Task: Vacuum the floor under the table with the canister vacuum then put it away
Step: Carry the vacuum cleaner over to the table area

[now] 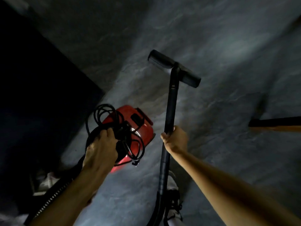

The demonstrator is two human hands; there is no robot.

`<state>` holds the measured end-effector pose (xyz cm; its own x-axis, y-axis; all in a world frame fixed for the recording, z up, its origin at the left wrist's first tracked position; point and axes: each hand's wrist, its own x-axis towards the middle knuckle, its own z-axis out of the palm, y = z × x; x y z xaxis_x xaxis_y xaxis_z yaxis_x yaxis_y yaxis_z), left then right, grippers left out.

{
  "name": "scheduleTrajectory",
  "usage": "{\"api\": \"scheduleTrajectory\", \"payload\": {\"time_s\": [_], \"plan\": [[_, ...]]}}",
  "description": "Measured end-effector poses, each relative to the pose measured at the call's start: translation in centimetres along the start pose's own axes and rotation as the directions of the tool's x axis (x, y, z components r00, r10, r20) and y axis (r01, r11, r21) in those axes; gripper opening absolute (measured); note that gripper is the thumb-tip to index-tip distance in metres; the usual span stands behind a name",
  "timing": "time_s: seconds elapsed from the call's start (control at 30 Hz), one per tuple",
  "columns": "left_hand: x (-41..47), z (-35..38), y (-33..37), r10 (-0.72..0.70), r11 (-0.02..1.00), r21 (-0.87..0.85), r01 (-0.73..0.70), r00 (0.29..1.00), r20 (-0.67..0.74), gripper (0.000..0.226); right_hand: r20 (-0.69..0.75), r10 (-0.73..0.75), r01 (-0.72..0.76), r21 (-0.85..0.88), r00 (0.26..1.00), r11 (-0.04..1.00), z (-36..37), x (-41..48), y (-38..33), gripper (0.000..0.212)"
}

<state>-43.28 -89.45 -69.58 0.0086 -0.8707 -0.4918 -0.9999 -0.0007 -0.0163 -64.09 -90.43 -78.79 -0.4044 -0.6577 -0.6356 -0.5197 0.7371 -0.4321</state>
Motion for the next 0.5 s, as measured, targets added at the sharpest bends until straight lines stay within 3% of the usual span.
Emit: {"api": "scheduleTrajectory", "payload": {"time_s": [0.17, 0.33, 0.5], "plan": [[-0.4, -11.3, 5.9, 0.126, 0.991, -0.032, -0.129, 0.989, -0.081, 0.058, -0.029, 0.004, 0.001, 0.157, 1.0, 0.988, -13.9, -3.5, -3.9, 0.018], [0.5, -26.8, 12.7, 0.323, 0.946, 0.084, -0.313, 0.924, -0.202, 0.054, -0.132, 0.08, -0.044, 0.255, 0.988, 0.966, -28.1, -5.9, -10.6, 0.022], [2.6, -41.7, 17.5, 0.406, 0.914, 0.117, -0.389, 0.888, -0.216, 0.044, -0.227, 0.146, -0.052, 0.374, 0.963, 0.926, -39.5, -6.7, -18.4, 0.026]]}}
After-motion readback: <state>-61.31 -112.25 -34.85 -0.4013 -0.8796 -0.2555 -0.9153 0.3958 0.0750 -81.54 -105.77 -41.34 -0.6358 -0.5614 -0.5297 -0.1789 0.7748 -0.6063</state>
